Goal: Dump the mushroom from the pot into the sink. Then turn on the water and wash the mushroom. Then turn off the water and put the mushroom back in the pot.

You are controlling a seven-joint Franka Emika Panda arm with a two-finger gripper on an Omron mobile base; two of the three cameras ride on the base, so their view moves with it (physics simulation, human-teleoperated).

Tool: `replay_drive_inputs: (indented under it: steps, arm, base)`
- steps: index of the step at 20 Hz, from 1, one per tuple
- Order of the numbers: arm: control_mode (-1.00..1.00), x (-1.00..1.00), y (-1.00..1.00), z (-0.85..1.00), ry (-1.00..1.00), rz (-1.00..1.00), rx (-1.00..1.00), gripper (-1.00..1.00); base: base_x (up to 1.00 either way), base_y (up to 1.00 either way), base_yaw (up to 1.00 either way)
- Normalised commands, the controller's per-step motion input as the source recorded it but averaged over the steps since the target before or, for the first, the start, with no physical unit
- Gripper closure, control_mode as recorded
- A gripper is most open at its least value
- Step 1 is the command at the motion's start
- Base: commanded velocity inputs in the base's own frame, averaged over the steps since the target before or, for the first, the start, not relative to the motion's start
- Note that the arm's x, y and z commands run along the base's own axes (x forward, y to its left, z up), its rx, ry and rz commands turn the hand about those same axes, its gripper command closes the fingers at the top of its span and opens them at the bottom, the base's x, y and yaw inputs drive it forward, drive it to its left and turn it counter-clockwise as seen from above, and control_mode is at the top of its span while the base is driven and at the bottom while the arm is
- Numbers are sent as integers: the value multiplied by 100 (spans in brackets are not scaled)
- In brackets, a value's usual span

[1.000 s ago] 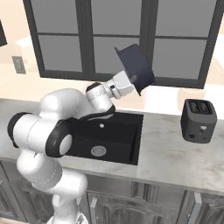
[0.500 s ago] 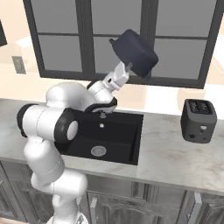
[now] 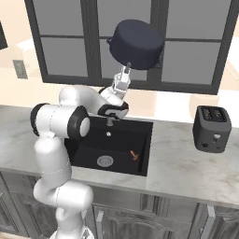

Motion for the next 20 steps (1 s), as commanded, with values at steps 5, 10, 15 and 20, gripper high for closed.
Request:
replay_drive_inputs:
  steps: [5, 10, 15, 20]
  arm:
    - [-100, -18, 31, 0, -30, -13, -35, 100]
    - [-100, -54, 7, 1, -28, -9, -9, 100]
    - [-100, -100, 0, -12, -19, 0, 18, 100]
    - [-100, -100, 0, -33, -25, 0, 21, 100]
  base:
    - [0, 0, 0]
    - [0, 0, 0]
    - [0, 0, 0]
    - [0, 0, 0]
